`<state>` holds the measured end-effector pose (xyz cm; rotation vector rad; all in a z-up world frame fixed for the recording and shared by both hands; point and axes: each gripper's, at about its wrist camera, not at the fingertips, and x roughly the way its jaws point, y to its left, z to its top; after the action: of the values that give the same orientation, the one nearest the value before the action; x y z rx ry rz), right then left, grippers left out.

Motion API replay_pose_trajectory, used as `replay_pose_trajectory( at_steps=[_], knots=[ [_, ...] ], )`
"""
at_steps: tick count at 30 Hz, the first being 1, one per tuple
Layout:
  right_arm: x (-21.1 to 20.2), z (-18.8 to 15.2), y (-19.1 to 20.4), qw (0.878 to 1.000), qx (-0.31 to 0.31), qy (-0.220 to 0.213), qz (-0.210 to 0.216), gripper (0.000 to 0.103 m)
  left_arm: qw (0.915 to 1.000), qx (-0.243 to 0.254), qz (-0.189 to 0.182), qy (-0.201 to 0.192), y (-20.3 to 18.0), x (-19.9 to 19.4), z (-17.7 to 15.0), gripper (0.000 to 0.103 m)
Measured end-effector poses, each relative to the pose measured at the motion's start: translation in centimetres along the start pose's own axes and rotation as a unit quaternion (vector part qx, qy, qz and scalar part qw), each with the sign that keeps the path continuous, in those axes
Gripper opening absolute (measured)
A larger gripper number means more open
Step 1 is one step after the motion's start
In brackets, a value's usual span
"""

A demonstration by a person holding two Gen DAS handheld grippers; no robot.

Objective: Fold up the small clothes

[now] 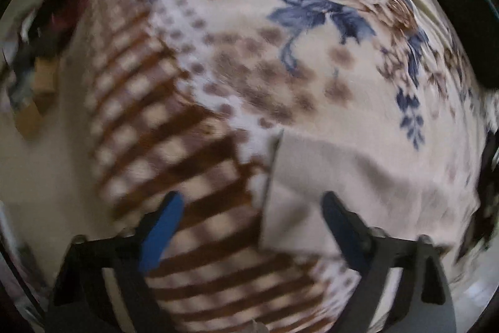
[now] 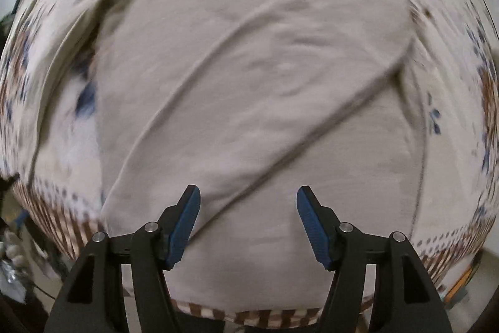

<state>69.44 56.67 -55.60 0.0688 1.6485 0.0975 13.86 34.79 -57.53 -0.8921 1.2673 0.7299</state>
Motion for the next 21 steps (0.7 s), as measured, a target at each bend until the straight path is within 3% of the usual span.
replay_pose_trajectory(
  at_steps=[3,5,6,7,10,14,16,17,19,21],
  knots=[
    [0.8,-0.3,-3.0,0.997,0.046,0.013,-0.059,0.066,0.9994,0.024,0.025,-0.003,-1.6,1.9,0.4,0.068],
    [1.7,-1.1,-4.6,0.994,0.077,0.028,-0.066,0.066,0.9984,0.043,0.029,-0.021,-2.5,1.7,0.3,0.046],
    [2.1,-1.4,-5.3,0.993,0.088,0.037,-0.074,0.066,0.9979,0.055,0.023,-0.027,-3.0,1.3,0.2,0.018],
    [2.3,-1.4,-5.8,0.992,0.093,0.039,-0.079,0.066,0.9973,0.066,0.012,-0.029,-3.4,0.8,0.0,0.004],
    [2.6,-3.4,-6.3,0.992,0.085,0.037,-0.086,0.066,0.9943,0.094,0.007,-0.05,-4.3,-1.4,-0.4,0.004],
    [4.0,-7.9,-3.4,0.994,0.069,0.028,-0.076,0.066,0.983,0.16,-0.011,-0.09,-7.5,-6.2,-2.0,0.004],
    [3.7,-9.5,-4.4,0.995,0.074,0.027,-0.063,0.066,0.9714,0.211,-0.021,-0.107,-9.4,-8.4,-3.8,0.004],
    [3.2,-9.3,-6.1,0.995,0.082,0.03,-0.053,0.066,0.9604,0.252,-0.034,-0.115,-11.3,-9.8,-5.3,0.004],
    [2.7,-10.6,-9.0,0.994,0.099,0.036,-0.038,0.066,0.9315,0.339,-0.057,-0.12,-15.1,-11.7,-9.3,0.004],
    [2.3,-12.3,-11.6,0.992,0.118,0.039,-0.032,0.066,0.8931,0.428,-0.088,-0.107,-18.8,-12.7,-14.6,0.004]
  ],
)
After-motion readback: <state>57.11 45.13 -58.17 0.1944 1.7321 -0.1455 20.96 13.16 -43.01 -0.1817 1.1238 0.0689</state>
